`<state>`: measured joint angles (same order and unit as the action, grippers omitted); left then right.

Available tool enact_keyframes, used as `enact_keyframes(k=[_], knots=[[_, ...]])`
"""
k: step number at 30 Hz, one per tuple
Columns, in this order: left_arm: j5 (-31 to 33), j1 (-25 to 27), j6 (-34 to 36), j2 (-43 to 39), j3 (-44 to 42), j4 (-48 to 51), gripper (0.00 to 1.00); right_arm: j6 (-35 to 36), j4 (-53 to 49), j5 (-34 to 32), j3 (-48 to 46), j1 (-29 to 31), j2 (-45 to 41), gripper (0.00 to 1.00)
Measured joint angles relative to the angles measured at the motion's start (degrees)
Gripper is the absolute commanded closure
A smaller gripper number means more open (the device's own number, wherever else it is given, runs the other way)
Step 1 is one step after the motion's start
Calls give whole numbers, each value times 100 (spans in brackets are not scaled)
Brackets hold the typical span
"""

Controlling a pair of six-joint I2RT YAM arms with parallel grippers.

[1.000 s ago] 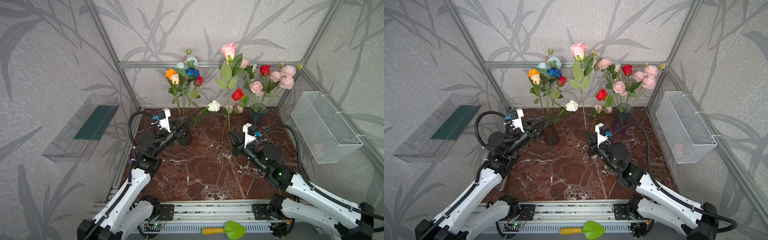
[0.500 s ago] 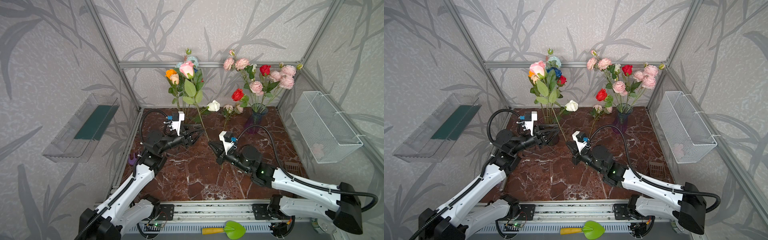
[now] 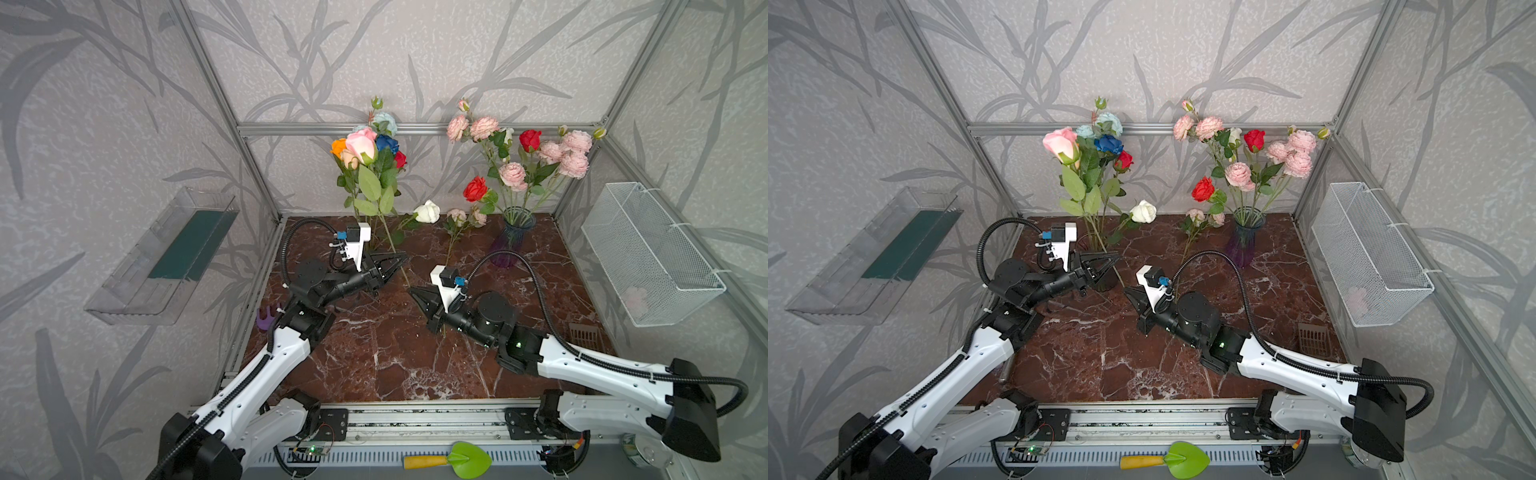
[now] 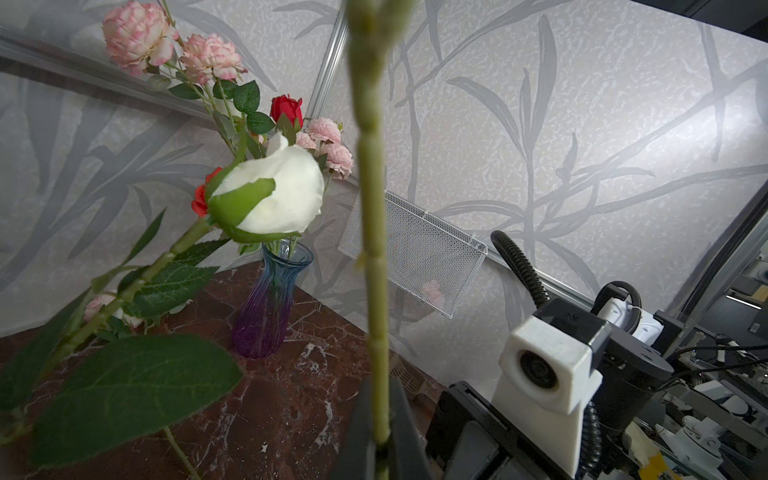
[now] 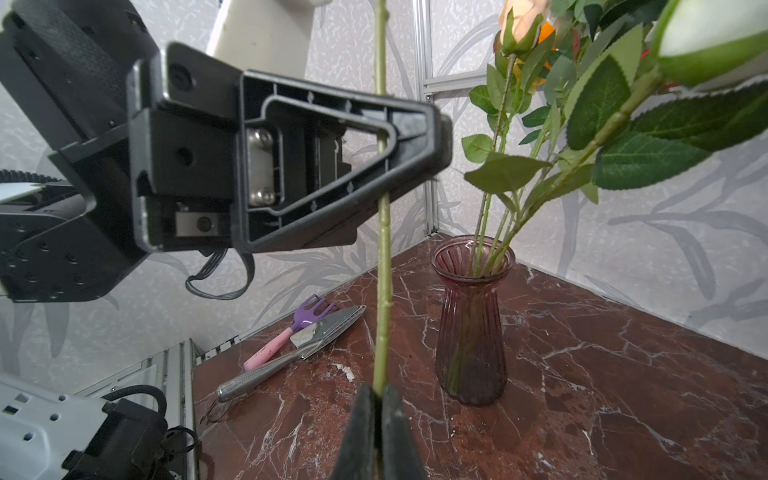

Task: Arrange the flowers into the vase
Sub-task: 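Grasp the pink rose stem with the left gripper above the right gripper, then raise the pink rose with the left gripper while the right gripper opens and withdraws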

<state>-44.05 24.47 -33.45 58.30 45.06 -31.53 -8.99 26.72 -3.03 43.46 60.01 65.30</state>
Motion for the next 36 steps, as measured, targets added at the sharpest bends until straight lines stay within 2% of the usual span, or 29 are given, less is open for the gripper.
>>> enact_keyframes(k=[3, 6, 10, 13, 17, 20, 25, 29, 36], knots=[[28, 2, -68, 20, 0, -22, 100, -42, 7, -2, 0, -2, 2, 71], [111, 2, -57, 42, 0, 11, 100, -50, -2, 2, 0, 2, -11, 60], [317, -13, 302, -17, 109, 551, 100, -37, -146, -109, -11, 4, -203, 59], [859, -24, 960, -197, 492, 1504, 100, 20, -282, -361, -103, 4, -621, 58], [2260, -44, 1930, -503, 1392, 2693, 100, 173, -479, -839, -267, 4, -1224, 56], [3311, -79, 2452, -531, 2083, 3132, 100, 251, -533, -1152, -420, 4, -1464, 56], [4336, -210, 2970, 4, 3121, 3578, 100, 345, -658, -1410, -599, -9, -1510, 55], [4618, -382, 3152, 654, 3567, 3674, 100, 398, -745, -1510, -627, -46, -1574, 55], [4544, -654, 3084, 1528, 3554, 3792, 100, 409, -894, -1626, -807, -181, -2011, 55]])
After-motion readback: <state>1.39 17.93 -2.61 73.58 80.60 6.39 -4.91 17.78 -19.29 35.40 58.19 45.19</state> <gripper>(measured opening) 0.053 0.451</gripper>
